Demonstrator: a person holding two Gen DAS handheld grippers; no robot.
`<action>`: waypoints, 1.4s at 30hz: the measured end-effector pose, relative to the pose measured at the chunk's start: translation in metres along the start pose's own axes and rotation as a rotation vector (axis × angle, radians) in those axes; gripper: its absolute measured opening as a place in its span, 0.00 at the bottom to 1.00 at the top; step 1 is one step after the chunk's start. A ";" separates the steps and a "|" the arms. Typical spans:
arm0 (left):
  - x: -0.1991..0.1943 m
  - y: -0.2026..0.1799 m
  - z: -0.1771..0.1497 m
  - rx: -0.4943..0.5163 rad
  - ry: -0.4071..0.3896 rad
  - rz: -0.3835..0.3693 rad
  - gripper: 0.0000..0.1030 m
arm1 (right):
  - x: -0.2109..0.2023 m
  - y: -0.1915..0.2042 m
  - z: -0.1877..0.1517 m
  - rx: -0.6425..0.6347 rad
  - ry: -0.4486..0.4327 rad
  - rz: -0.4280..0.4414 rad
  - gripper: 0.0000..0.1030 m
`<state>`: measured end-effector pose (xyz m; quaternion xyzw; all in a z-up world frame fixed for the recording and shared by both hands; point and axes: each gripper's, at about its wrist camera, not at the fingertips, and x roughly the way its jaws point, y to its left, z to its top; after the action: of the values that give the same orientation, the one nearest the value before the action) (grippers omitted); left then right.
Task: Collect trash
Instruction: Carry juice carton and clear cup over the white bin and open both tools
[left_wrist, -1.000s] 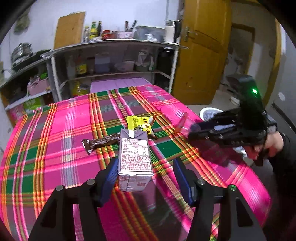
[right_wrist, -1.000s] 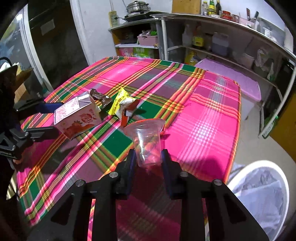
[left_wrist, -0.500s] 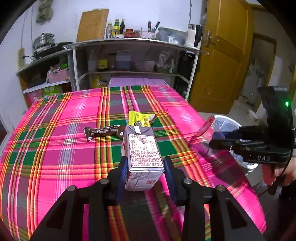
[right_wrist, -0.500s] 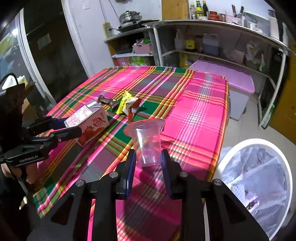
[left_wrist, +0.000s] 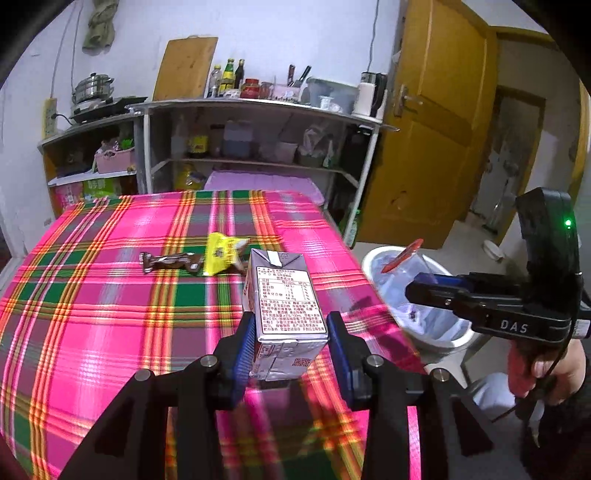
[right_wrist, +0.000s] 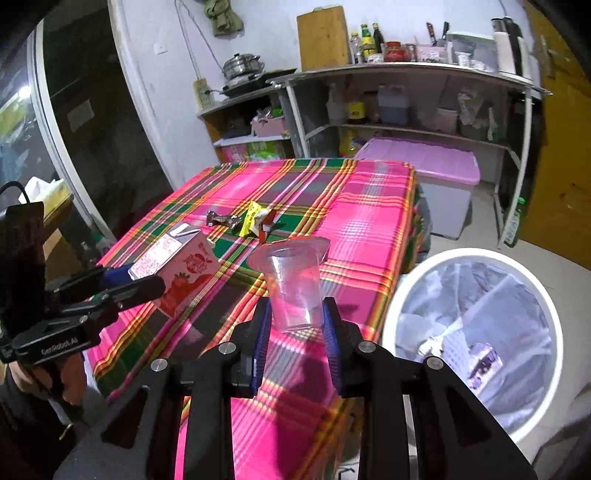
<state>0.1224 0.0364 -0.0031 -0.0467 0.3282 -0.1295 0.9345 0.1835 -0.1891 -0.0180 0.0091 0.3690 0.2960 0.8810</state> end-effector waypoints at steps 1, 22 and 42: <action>-0.002 -0.006 -0.001 0.003 -0.003 -0.007 0.38 | -0.003 -0.001 -0.001 0.004 -0.005 -0.002 0.28; 0.019 -0.099 0.005 0.119 0.023 -0.161 0.38 | -0.058 -0.063 -0.031 0.143 -0.064 -0.103 0.28; 0.072 -0.137 0.015 0.148 0.078 -0.240 0.38 | -0.061 -0.112 -0.047 0.250 -0.038 -0.178 0.28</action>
<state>0.1570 -0.1154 -0.0110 -0.0115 0.3457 -0.2659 0.8998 0.1767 -0.3232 -0.0394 0.0916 0.3856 0.1681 0.9026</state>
